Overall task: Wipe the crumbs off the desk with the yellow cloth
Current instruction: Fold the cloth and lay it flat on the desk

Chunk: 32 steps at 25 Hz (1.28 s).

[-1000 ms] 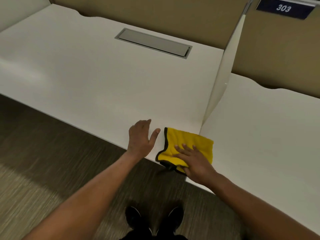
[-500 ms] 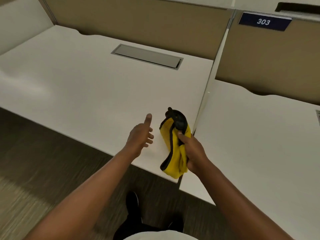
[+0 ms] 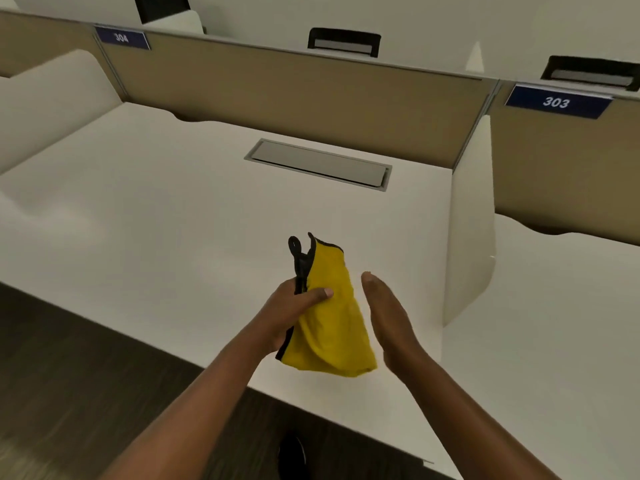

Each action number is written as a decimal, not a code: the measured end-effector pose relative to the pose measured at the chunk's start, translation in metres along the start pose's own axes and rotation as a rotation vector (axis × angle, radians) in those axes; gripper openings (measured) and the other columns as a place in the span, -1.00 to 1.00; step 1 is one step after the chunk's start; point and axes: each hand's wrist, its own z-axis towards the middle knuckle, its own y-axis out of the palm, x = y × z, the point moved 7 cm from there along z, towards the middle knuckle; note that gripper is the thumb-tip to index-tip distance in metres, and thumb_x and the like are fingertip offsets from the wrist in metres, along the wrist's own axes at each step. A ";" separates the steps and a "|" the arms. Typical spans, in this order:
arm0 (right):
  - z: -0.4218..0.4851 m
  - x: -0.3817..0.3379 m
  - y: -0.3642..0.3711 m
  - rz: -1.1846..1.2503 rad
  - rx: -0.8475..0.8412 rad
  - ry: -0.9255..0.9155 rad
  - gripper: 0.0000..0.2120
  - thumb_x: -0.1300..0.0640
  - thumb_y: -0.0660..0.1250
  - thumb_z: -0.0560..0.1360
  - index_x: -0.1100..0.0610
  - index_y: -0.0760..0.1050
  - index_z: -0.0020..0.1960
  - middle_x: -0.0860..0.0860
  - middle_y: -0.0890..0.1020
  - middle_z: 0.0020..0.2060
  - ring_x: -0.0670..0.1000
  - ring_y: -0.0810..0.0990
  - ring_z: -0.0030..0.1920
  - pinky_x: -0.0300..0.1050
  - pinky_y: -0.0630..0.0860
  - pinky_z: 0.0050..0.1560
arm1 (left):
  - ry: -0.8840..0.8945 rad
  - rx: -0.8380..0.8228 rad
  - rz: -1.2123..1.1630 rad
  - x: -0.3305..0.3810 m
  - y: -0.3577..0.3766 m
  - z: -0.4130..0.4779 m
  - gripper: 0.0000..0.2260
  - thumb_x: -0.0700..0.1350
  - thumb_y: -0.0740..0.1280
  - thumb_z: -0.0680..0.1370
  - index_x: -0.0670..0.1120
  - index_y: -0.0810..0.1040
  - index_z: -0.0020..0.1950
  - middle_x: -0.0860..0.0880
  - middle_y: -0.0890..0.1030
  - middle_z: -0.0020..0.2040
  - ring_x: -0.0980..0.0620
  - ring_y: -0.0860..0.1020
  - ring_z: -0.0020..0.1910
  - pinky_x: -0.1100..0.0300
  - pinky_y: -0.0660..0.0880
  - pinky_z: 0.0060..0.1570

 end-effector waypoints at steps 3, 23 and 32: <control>0.035 0.014 0.008 0.085 0.004 0.187 -0.40 -0.26 0.28 0.52 0.09 0.39 0.40 0.15 0.51 0.37 0.21 0.53 0.27 0.20 0.47 0.32 | -0.032 -0.108 -0.246 0.010 -0.037 0.019 -0.42 0.08 0.54 0.32 0.04 0.52 0.31 -0.06 0.70 0.19 -0.13 0.68 0.11 0.01 0.65 -0.01; 0.178 -0.070 0.101 -0.620 0.217 -0.118 -0.23 -0.13 0.31 0.58 0.16 0.05 0.61 0.20 0.26 0.55 0.25 0.30 0.50 0.17 0.32 0.44 | 0.232 0.468 1.060 0.061 -0.196 0.169 -0.18 0.24 0.28 0.57 -0.12 -0.01 0.64 -0.29 0.20 0.58 -0.30 0.26 0.52 -0.20 0.29 0.41; 0.184 -0.001 0.150 -1.311 -0.084 -0.303 -0.28 -0.17 0.11 0.63 0.15 -0.08 0.62 0.20 -0.07 0.62 0.26 -0.05 0.61 0.28 -0.06 0.56 | 0.347 0.057 1.528 -0.025 -0.160 0.176 -0.08 0.51 -0.42 0.39 0.05 -0.10 0.64 -0.11 -0.21 0.64 -0.22 -0.23 0.62 -0.22 -0.09 0.57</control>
